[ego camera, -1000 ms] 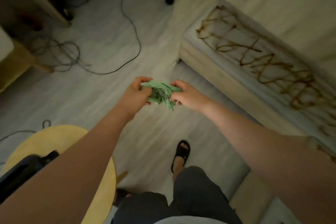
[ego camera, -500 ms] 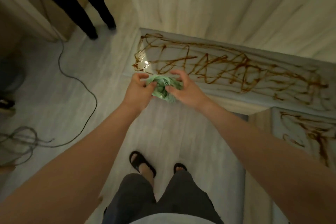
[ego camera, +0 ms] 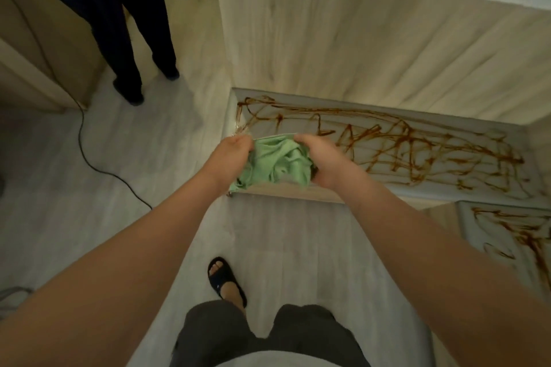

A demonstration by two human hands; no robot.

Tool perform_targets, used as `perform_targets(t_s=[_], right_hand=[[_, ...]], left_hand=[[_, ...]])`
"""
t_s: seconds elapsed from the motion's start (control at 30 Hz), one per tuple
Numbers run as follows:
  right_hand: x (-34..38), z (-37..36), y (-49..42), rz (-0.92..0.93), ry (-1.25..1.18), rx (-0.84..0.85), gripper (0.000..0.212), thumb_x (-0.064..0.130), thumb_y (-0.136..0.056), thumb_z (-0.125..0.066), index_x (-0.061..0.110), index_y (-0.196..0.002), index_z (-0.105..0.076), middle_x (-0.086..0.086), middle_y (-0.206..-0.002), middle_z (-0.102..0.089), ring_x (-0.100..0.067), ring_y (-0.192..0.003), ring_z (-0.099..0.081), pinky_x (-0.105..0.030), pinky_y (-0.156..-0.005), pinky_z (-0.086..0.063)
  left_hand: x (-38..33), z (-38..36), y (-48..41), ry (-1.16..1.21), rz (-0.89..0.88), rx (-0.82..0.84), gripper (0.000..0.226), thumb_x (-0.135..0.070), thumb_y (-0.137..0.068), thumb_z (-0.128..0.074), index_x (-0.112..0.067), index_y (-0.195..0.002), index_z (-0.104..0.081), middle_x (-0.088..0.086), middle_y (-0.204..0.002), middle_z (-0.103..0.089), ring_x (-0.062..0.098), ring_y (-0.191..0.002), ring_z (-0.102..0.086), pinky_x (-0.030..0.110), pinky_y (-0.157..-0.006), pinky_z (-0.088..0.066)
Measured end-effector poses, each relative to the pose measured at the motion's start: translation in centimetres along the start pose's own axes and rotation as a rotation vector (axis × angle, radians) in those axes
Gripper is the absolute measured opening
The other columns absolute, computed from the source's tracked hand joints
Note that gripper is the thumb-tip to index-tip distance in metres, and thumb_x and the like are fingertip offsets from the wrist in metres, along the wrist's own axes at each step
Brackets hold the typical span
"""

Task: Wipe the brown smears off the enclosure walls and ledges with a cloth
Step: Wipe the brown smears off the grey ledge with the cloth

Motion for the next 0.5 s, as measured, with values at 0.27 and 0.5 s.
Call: perform_targets(t_s=[0.27, 0.5], right_hand=[[2.8, -7.6, -4.1, -0.166, 0.059, -0.148, 0.05, 0.056, -0.097, -0.056, 0.02, -0.13, -0.058, -0.008, -0.12, -0.059, -0.023, -0.094, -0.059, -0.04, -0.09, -0.056], [5.7, -10.2, -6.6, 0.035, -0.176, -0.036, 0.029, 0.034, -0.107, -0.055, 0.011, -0.113, -0.071, -0.005, -0.101, -0.078, -0.02, -0.095, -0.073, -0.031, -0.077, -0.06]], left_hand=[[-3.9, 8.3, -5.9, 0.301, 0.148, 0.179, 0.027, -0.026, -0.103, -0.042, -0.017, -0.088, -0.063, 0.002, -0.081, -0.064, 0.019, -0.082, -0.061, 0.033, -0.075, -0.051], [-5.3, 9.0, -9.2, 0.32, 0.106, 0.226, 0.03, -0.04, -0.101, -0.06, -0.013, -0.113, -0.07, 0.01, -0.109, -0.078, 0.023, -0.096, -0.076, 0.034, -0.075, -0.061]])
Point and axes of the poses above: each hand's wrist, its own y-axis away from the middle knuckle, its own z-axis out of the back of the hand, x = y × z, the point moved 1 cm from there along -y, towards the middle knuckle
